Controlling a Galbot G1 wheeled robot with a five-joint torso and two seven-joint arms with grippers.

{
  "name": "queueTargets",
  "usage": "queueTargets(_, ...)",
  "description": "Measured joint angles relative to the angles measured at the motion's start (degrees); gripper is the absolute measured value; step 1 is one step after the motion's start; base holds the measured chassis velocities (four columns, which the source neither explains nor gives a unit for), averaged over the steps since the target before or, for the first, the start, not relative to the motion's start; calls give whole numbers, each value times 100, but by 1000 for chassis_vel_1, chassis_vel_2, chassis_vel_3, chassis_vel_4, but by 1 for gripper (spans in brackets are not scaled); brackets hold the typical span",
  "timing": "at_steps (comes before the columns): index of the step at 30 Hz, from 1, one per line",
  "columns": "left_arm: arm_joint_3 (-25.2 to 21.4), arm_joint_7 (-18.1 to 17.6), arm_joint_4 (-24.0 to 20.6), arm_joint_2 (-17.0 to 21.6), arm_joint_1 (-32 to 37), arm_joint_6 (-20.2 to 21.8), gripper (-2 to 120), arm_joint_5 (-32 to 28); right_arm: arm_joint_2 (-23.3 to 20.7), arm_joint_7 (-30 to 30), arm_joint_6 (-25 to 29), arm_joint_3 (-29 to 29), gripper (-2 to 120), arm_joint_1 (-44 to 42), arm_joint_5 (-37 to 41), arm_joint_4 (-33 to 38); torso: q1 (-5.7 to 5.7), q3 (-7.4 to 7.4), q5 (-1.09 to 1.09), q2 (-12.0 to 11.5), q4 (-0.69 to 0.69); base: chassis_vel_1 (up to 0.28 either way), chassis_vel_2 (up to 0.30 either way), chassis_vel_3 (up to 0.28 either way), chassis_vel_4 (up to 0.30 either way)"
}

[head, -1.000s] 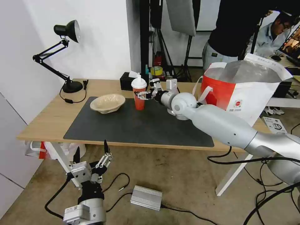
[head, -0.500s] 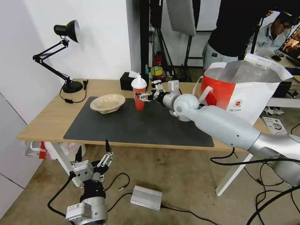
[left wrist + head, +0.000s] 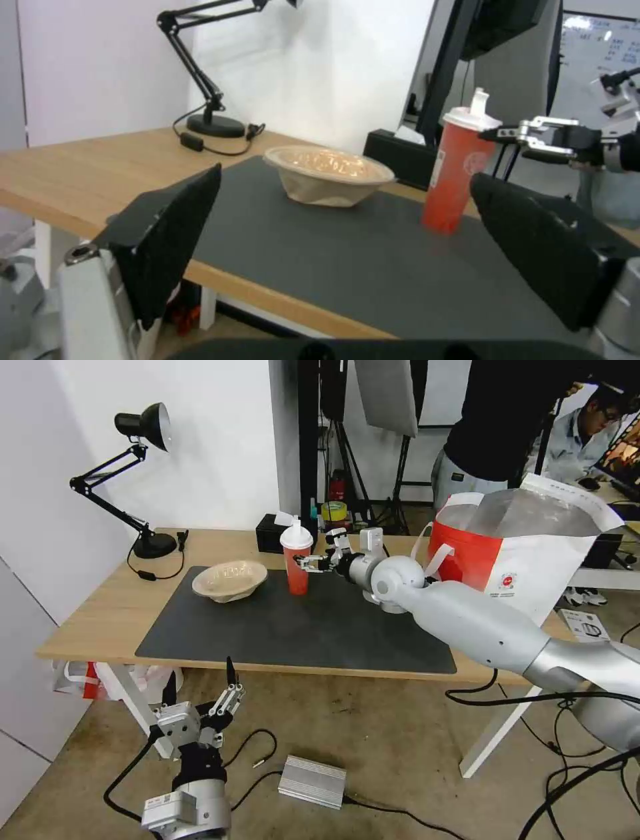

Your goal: Pick up the trash from the table and place it into the takeout bag.

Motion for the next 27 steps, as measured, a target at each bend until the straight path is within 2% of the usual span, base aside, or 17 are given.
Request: queueTargets(27,33,1,105,-39,-74,-8,100,-57,459,-323,35,-15,100,26,-275,-807,0,0,0,0,0,0,0,0,0)
